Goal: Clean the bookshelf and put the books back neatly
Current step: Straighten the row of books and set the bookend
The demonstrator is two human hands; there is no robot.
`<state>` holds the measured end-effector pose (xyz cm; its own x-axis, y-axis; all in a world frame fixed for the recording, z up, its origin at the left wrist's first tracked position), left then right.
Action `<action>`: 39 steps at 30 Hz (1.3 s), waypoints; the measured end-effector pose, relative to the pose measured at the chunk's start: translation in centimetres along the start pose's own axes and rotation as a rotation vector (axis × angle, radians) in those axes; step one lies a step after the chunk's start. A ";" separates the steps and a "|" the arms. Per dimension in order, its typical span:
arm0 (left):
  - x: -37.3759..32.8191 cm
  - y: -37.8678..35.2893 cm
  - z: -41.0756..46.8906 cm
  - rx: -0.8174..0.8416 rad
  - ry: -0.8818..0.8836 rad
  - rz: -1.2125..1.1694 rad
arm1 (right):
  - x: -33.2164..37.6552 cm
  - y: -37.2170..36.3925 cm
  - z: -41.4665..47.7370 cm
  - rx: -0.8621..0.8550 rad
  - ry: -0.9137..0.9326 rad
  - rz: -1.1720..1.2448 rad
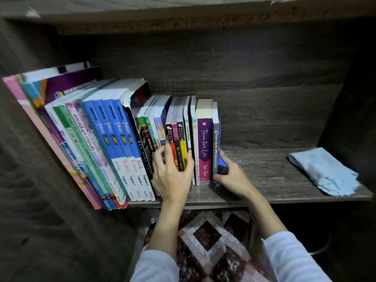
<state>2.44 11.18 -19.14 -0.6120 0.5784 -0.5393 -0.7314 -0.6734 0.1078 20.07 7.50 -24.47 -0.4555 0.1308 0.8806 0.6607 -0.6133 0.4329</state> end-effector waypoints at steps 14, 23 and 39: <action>0.2 -0.5 -0.8 0.075 0.085 0.012 | 0.1 0.9 -1.1 -0.172 0.084 -0.075; 0.2 -0.6 -0.9 0.078 0.087 -0.012 | 1.9 0.0 -2.0 -0.186 0.158 -0.309; 0.5 -0.4 -0.8 0.074 0.013 -0.040 | -0.2 0.1 0.7 -0.168 -0.118 -0.009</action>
<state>2.62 11.35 -20.17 -0.5784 0.5978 -0.5551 -0.7758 -0.6135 0.1476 20.66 8.00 -24.52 -0.3818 0.2214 0.8974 0.5434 -0.7316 0.4117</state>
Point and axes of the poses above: each hand's wrist, its own z-axis towards the middle knuckle, its own y-axis out of the back of the hand, x = y × z, the point moved 6 cm from there along z, towards the middle knuckle, and after that the axes turned 15 degrees about -x, right-handed, at the moved point
